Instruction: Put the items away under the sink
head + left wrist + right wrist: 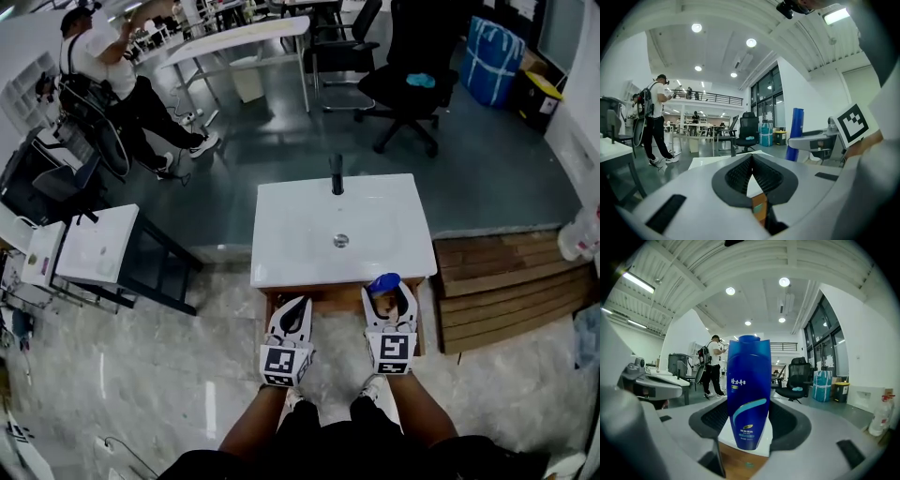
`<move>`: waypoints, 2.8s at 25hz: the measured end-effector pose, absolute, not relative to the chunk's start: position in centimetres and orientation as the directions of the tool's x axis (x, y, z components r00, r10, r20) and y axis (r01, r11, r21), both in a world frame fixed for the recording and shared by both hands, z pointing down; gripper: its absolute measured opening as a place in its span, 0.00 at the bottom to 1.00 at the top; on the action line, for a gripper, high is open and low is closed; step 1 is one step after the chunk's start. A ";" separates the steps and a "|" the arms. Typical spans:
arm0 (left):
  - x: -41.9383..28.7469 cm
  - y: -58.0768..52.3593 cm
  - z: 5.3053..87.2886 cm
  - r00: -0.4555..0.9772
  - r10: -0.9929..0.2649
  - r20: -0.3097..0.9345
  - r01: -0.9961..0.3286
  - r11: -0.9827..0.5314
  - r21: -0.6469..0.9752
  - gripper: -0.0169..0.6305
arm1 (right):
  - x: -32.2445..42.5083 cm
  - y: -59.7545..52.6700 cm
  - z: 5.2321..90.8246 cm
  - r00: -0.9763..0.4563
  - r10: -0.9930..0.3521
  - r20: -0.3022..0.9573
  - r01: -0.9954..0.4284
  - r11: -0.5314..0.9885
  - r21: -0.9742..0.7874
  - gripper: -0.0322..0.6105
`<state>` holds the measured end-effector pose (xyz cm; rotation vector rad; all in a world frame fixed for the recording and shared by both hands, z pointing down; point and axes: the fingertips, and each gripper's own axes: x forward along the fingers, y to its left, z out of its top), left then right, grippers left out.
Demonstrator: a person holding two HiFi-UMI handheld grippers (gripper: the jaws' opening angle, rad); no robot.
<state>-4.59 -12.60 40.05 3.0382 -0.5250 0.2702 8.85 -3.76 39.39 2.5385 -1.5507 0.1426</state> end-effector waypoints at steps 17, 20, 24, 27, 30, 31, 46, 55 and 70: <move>-4.0 -15.6 55.4 0.911 -0.357 0.205 -0.374 -0.926 0.047 0.05 | 5.6 -5.6 56.4 0.463 -0.859 0.219 -0.886 -0.451 0.103 0.47; -3.5 -15.9 60.0 0.907 -0.365 0.211 -0.381 -0.923 0.043 0.05 | 6.0 -5.6 60.3 0.473 -0.856 0.208 -0.881 -0.465 0.092 0.47; -3.8 -16.1 65.8 0.907 -0.369 0.204 -0.384 -0.922 0.042 0.05 | 5.6 -5.6 65.5 0.483 -0.853 0.197 -0.875 -0.478 0.076 0.47; -4.0 -16.6 70.0 0.901 -0.387 0.196 -0.402 -0.914 0.047 0.05 | 5.2 -6.0 69.5 0.482 -0.857 0.182 -0.876 -0.475 0.083 0.47; -3.8 -16.9 74.5 0.896 -0.399 0.193 -0.413 -0.910 0.036 0.05 | 5.0 -6.4 74.0 0.473 -0.863 0.180 -0.881 -0.465 0.084 0.47; -3.7 -16.9 76.0 0.896 -0.399 0.197 -0.413 -0.910 0.034 0.05 | 5.0 -6.4 75.4 0.472 -0.862 0.184 -0.881 -0.466 0.076 0.47; -1.6 -22.4 87.2 0.876 -0.471 0.103 -0.477 -0.878 0.045 0.05 | 6.8 -11.0 84.9 0.495 -0.868 0.027 -0.866 -0.490 0.100 0.47; -1.5 -22.7 86.5 0.883 -0.463 0.074 -0.465 -0.885 0.009 0.05 | 6.4 -13.0 84.1 0.488 -0.871 0.054 -0.869 -0.480 0.119 0.47; -3.2 -23.7 86.5 0.874 -0.479 0.077 -0.480 -0.877 -0.013 0.05 | 8.5 -22.5 82.8 0.450 -0.889 0.089 -0.893 -0.444 0.082 0.47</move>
